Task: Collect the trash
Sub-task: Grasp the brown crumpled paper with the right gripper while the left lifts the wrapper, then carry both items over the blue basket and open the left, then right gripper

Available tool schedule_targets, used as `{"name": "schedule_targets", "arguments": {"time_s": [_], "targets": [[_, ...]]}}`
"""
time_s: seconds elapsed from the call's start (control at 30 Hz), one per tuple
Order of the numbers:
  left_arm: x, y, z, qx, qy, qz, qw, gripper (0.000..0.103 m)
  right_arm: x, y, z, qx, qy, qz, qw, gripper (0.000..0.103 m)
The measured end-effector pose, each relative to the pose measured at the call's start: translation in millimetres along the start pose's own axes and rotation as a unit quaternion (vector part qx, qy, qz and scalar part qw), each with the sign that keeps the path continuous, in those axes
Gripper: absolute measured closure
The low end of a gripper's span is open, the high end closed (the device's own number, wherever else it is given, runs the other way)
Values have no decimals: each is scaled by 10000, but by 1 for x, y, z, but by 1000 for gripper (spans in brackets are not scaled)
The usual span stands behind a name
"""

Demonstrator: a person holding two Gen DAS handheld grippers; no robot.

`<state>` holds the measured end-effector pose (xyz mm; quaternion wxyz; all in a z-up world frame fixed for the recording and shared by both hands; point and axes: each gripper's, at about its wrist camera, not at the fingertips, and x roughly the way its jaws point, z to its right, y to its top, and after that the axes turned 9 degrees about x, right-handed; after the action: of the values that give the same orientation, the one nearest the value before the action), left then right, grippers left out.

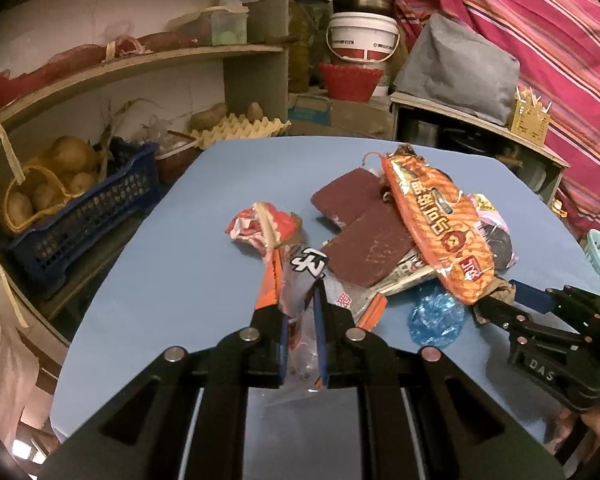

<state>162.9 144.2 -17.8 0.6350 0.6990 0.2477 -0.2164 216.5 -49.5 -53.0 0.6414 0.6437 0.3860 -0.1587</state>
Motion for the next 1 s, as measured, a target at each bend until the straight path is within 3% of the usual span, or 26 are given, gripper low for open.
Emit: {"name": "schedule_targets", "arguments": {"time_s": [0.07, 0.27, 0.43, 0.57, 0.73, 1.0], "targets": [[-1, 4, 7, 18, -29, 17, 10000, 92, -8, 0, 8, 75, 71, 27, 9999, 74], [-7, 26, 42, 254, -137, 251, 9993, 92, -37, 9, 50, 283, 113, 276, 9992, 75], [-10, 41, 59, 99, -272, 323, 9991, 92, -58, 13, 87, 433, -28, 495, 9978, 75], [-12, 51, 88, 265, -346, 435, 9981, 92, -75, 19, 126, 633, -276, 668, 9954, 75], [-10, 69, 134, 354, -696, 543, 9955, 92, -110, 24, 185, 1036, -594, 1021, 9876, 75], [-10, 97, 233, 790, -1282, 795, 9854, 92, -160, 17, 285, 1539, -1287, 1299, 9710, 75]]}}
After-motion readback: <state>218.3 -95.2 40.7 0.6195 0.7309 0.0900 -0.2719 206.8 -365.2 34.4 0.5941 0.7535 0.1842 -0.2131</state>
